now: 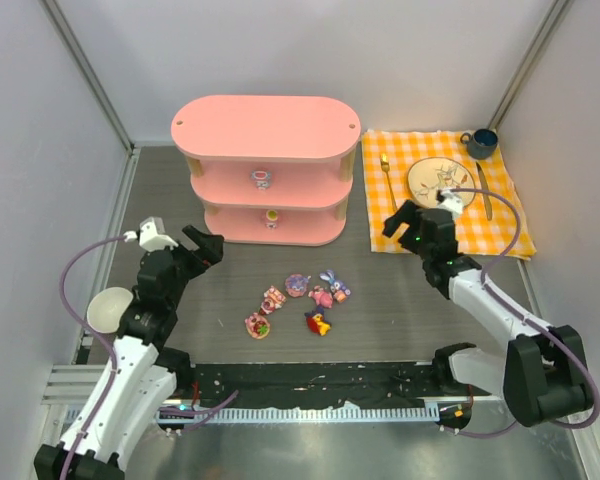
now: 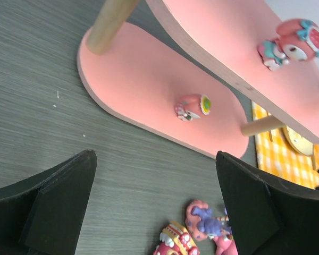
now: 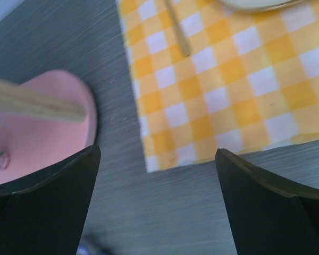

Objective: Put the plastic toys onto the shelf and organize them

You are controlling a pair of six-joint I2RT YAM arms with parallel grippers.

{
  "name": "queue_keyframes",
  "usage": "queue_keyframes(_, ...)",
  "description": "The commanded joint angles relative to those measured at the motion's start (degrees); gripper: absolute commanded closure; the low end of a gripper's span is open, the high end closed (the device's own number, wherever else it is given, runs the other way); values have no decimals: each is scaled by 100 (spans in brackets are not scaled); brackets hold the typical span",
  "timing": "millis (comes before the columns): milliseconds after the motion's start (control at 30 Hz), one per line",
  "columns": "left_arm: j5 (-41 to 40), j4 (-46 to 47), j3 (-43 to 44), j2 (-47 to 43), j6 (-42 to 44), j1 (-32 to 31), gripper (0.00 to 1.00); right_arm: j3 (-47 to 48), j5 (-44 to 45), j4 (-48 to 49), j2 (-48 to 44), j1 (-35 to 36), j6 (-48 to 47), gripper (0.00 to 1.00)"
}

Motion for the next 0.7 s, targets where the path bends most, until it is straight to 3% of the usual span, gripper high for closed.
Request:
queue_keyframes(0,570,-156,-235,-312,154,-45,0,286,924,-119,-311,1618,122,4)
queue_keyframes(133,482,-482,-174,-136,348,-142,0,-80,1470,159,-792,2551,210,4)
queue_keyframes(333,324,-508,-244,-189,454,-230,0,-1117,1261,1196,-1532,3667,-413,5)
queue_keyframes(500,412,-464,-201,-13,489,-256,0,-1874,190,2259,-1638,3906,-913,6)
queue_keyframes(667,465,-394,-271,-48,541,-274,0,-2113,-119,3070,-1463,4221,-1512,6)
